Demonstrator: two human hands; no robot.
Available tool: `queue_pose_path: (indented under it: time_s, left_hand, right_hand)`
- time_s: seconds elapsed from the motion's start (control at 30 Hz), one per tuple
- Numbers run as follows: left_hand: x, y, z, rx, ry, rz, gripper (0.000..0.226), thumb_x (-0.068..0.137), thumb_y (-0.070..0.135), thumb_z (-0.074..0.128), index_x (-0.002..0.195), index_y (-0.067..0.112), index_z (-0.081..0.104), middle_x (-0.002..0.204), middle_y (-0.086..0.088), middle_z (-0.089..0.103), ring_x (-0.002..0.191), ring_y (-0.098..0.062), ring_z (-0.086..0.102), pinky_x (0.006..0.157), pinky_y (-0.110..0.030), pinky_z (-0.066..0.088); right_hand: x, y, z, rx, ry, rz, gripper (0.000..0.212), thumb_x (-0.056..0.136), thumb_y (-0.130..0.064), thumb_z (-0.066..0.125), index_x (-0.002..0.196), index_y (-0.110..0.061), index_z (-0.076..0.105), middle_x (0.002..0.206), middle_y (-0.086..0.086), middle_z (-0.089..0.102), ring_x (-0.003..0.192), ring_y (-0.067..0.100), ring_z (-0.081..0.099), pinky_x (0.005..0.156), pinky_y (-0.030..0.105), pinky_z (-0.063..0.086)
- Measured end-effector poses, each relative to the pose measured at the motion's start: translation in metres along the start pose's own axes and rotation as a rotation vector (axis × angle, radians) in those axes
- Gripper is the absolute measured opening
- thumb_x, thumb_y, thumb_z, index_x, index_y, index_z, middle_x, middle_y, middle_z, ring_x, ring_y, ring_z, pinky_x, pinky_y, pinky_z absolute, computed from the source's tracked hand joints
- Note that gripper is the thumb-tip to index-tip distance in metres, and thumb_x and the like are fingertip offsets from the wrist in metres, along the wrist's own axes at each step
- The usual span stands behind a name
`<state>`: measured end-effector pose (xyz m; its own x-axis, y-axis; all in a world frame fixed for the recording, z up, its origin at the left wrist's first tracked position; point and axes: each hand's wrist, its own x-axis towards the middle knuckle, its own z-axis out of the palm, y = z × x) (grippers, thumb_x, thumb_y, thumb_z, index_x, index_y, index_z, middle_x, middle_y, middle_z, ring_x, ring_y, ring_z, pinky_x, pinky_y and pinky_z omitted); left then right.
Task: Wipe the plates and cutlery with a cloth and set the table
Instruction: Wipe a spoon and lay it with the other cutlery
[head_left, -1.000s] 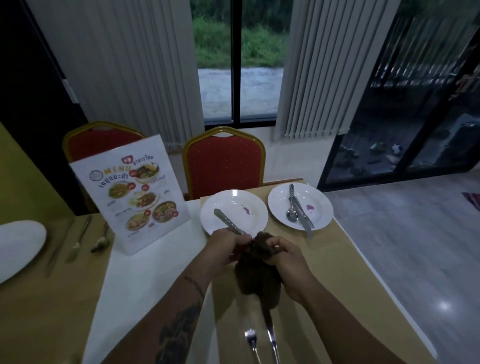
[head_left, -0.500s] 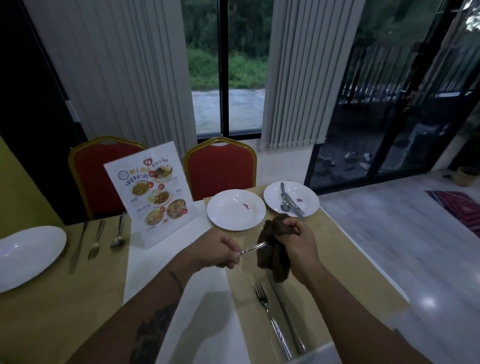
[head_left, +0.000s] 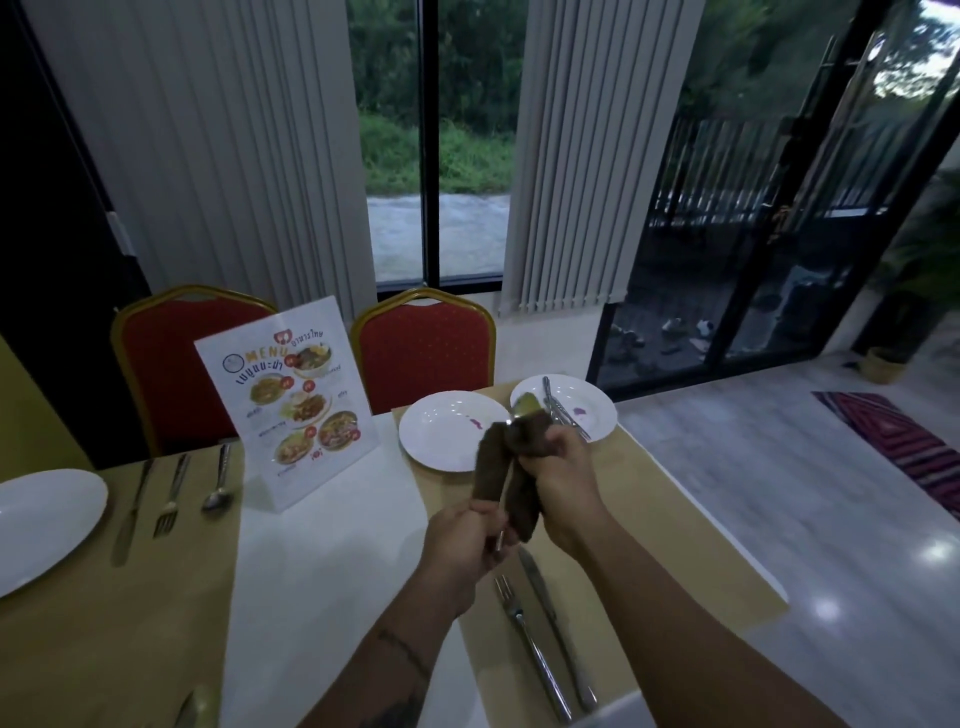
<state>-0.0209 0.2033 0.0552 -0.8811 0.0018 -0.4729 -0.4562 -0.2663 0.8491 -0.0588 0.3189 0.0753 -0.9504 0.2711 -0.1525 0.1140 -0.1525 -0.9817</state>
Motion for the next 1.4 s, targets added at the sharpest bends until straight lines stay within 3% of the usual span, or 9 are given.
queue_pose_path:
  time_s: [0.1,0.3,0.43,0.57,0.73,0.87,0.97,1.2,1.4]
  left_hand:
    - [0.005,0.005,-0.004,0.057,0.085,0.070,0.020,0.087,-0.007,0.055,0.083,0.005,0.071,0.076,-0.016,0.069,0.067,-0.025,0.063,0.075,-0.038,0.056]
    - [0.005,0.006,-0.008,0.196,0.108,0.199,0.011,0.089,0.000,0.062,0.084,0.005,0.071,0.078,-0.010,0.070,0.055,-0.014,0.067,0.059,-0.027,0.056]
    - [-0.002,0.003,-0.004,0.353,0.112,0.368,0.013,0.086,-0.003,0.060,0.082,0.005,0.070,0.071,-0.007,0.069,0.057,-0.016,0.066,0.051,-0.023,0.053]
    - [-0.009,0.005,-0.015,0.417,0.021,0.504,0.019,0.090,0.014,0.065,0.073,0.008,0.069,0.062,-0.002,0.068,0.060,-0.018,0.067,0.058,-0.033,0.055]
    - [0.009,0.054,-0.034,0.268,0.287,0.548,0.025,0.097,0.023,0.050,0.079,0.018,0.067,0.076,-0.003,0.068,0.072,-0.018,0.064,0.064,-0.031,0.048]
    - [0.032,0.099,-0.031,0.530,0.102,0.551,0.016,0.089,0.026,0.061,0.103,0.026,0.069,0.093,0.003,0.070,0.086,-0.017,0.066,0.081,-0.037,0.056]
    - [0.032,0.111,-0.027,0.746,-0.007,0.600,0.011,0.086,0.027,0.067,0.093,0.027,0.075,0.082,0.009,0.071,0.080,-0.010,0.066,0.074,-0.030,0.053]
    - [0.032,0.105,-0.035,0.525,0.257,0.584,0.029,0.082,0.009,0.059,0.061,0.027,0.067,0.060,0.003,0.070,0.067,-0.018,0.071,0.071,-0.041,0.061]
    - [0.038,0.073,-0.049,0.585,0.384,0.562,0.023,0.079,0.016,0.053,0.063,0.030,0.061,0.073,0.004,0.070,0.075,-0.025,0.069,0.075,-0.044,0.060]
  right_hand:
    - [-0.001,0.007,0.005,0.015,-0.023,0.036,0.028,0.084,0.010,0.053,0.085,-0.018,0.052,0.088,0.011,0.063,0.083,0.025,0.060,0.071,0.036,0.049]
    - [-0.001,-0.013,-0.008,0.559,-0.193,0.210,0.032,0.094,-0.005,0.046,0.122,-0.005,0.061,0.109,0.021,0.068,0.101,0.034,0.064,0.084,0.041,0.054]
    - [-0.009,-0.012,0.002,0.148,-0.173,0.071,0.018,0.093,0.000,0.058,0.105,-0.010,0.068,0.105,0.013,0.072,0.099,0.028,0.066,0.075,0.035,0.054]
    - [-0.012,-0.017,0.011,0.018,-0.007,-0.031,0.019,0.090,0.007,0.060,0.093,-0.010,0.068,0.093,0.011,0.073,0.086,0.026,0.069,0.073,0.035,0.059]
    - [-0.016,-0.029,0.010,-0.127,-0.075,-0.065,0.020,0.091,0.007,0.058,0.093,-0.009,0.069,0.099,0.005,0.071,0.095,0.028,0.068,0.083,0.044,0.061]
    - [-0.023,-0.027,0.019,-0.249,-0.155,-0.144,0.018,0.088,0.010,0.058,0.094,-0.003,0.068,0.097,0.004,0.070,0.096,0.024,0.067,0.083,0.040,0.060]
    - [-0.026,-0.026,0.022,-0.321,-0.186,-0.225,0.018,0.086,0.011,0.059,0.092,-0.004,0.067,0.096,0.004,0.070,0.092,0.018,0.066,0.076,0.028,0.057]
    - [-0.035,-0.003,0.006,-0.576,-0.333,-0.340,0.027,0.086,0.002,0.063,0.085,-0.026,0.065,0.096,-0.005,0.068,0.089,0.007,0.064,0.064,0.013,0.048]
    - [-0.035,0.046,-0.044,-0.832,-0.376,-0.210,0.036,0.073,0.003,0.064,0.073,-0.033,0.065,0.085,-0.007,0.071,0.084,0.013,0.067,0.074,0.029,0.054]
